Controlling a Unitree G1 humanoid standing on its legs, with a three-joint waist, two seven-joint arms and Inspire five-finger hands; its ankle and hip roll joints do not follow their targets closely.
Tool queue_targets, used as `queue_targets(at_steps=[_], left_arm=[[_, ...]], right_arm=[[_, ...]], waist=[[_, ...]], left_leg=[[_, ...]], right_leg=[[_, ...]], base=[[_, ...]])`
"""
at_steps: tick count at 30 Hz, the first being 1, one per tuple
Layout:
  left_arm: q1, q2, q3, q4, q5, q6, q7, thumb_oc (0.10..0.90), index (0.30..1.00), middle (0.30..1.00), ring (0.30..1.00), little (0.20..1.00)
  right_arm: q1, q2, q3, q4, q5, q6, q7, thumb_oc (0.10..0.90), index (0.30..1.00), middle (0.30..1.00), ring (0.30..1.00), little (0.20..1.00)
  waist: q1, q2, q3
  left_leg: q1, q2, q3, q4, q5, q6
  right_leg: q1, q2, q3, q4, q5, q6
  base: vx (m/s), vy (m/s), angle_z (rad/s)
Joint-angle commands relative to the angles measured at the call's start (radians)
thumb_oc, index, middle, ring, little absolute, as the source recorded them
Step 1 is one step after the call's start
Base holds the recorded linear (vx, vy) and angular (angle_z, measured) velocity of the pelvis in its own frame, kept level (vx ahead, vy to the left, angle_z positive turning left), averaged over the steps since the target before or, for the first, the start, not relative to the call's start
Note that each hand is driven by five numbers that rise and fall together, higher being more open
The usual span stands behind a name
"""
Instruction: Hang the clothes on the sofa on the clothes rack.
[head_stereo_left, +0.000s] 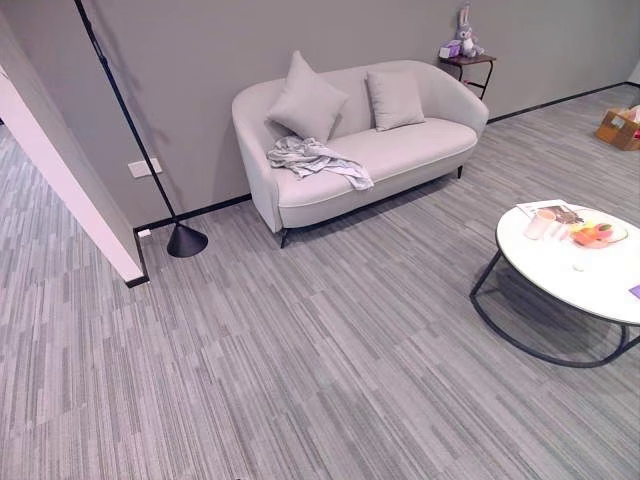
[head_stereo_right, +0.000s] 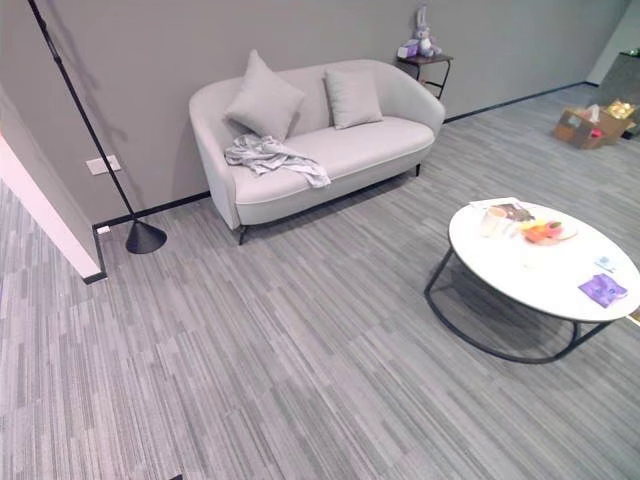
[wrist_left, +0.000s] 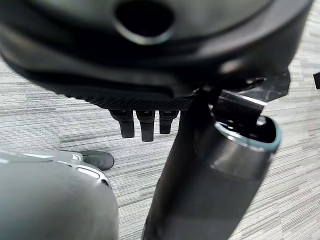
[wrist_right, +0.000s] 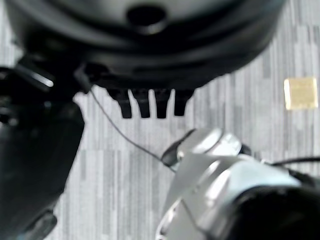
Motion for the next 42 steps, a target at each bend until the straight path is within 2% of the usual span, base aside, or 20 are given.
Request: queue_targets(at_steps=[1, 7, 15, 30, 36, 42], left_arm=[[-0.07, -0.013, -0.013, 0.007, 0.035, -0.04, -0.001, 0.8, 0.9, 0.9, 0.9, 0.9], [-0.075, -0.025, -0.045, 0.015, 0.052, -0.043, -0.011, 0.8, 0.9, 0.9, 0.9, 0.9], [-0.069, -0.034, -0.051, 0.028, 0.069, -0.046, -0.017, 0.8, 0.9, 0.9, 0.9, 0.9], [-0.067, -0.028, -0.065, 0.037, 0.126, -0.051, -0.011, 0.8, 0.9, 0.9, 0.9, 0.9], [-0.068, -0.022, -0.083, 0.032, 0.163, -0.055, -0.006, 0.8, 0.9, 0.9, 0.9, 0.9], [-0.103, -0.017, -0.138, 0.0, 0.195, -0.072, 0.007, 0.8, 0.9, 0.9, 0.9, 0.9]], right_arm=[[-0.045, 0.016, 0.004, 0.086, -0.013, -0.023, 0.019, 0.8, 0.9, 0.9, 0.9, 0.9], [-0.055, 0.018, 0.04, 0.077, -0.052, -0.029, 0.026, 0.8, 0.9, 0.9, 0.9, 0.9], [-0.052, 0.025, 0.121, 0.052, -0.181, -0.042, 0.042, 0.8, 0.9, 0.9, 0.9, 0.9], [-0.051, 0.023, 0.171, 0.032, -0.263, -0.049, 0.05, 0.8, 0.9, 0.9, 0.9, 0.9], [-0.055, 0.014, 0.178, 0.019, -0.285, -0.049, 0.053, 0.8, 0.9, 0.9, 0.9, 0.9], [-0.075, -0.004, 0.182, -0.013, -0.267, -0.055, 0.052, 0.8, 0.9, 0.9, 0.9, 0.9]], waist=[[0.01, -0.034, -0.017], [0.004, -0.031, -0.021], [0.002, -0.026, -0.025], [0.001, -0.026, -0.026], [-0.005, -0.022, -0.014], [-0.021, -0.002, 0.033]], left_leg=[[-0.02, 0.008, -0.04, -0.096, 0.071, -0.044], [-0.015, 0.006, -0.037, -0.096, 0.066, -0.043], [-0.004, 0.004, -0.028, -0.096, 0.058, -0.039], [0.005, 0.0, -0.017, -0.096, 0.048, -0.032], [-0.002, -0.007, -0.007, -0.096, 0.044, -0.024], [-0.085, -0.028, 0.001, -0.096, 0.058, -0.01]], right_leg=[[0.082, -0.046, -0.001, -0.09, 0.007, 0.094], [0.082, -0.048, 0.005, -0.09, 0.008, 0.096], [0.084, -0.051, 0.016, -0.09, 0.009, 0.098], [0.084, -0.056, 0.032, -0.09, 0.015, 0.102], [0.071, -0.062, 0.039, -0.09, 0.026, 0.109], [-0.014, -0.084, 0.059, -0.09, 0.059, 0.125]], base=[[0.0, 0.0, 0.0], [0.0, 0.0, 0.0], [0.0, 0.0, 0.0], [0.0, 0.001, 0.0], [0.02, 0.054, -0.11], [-0.03, 0.115, -0.12]])
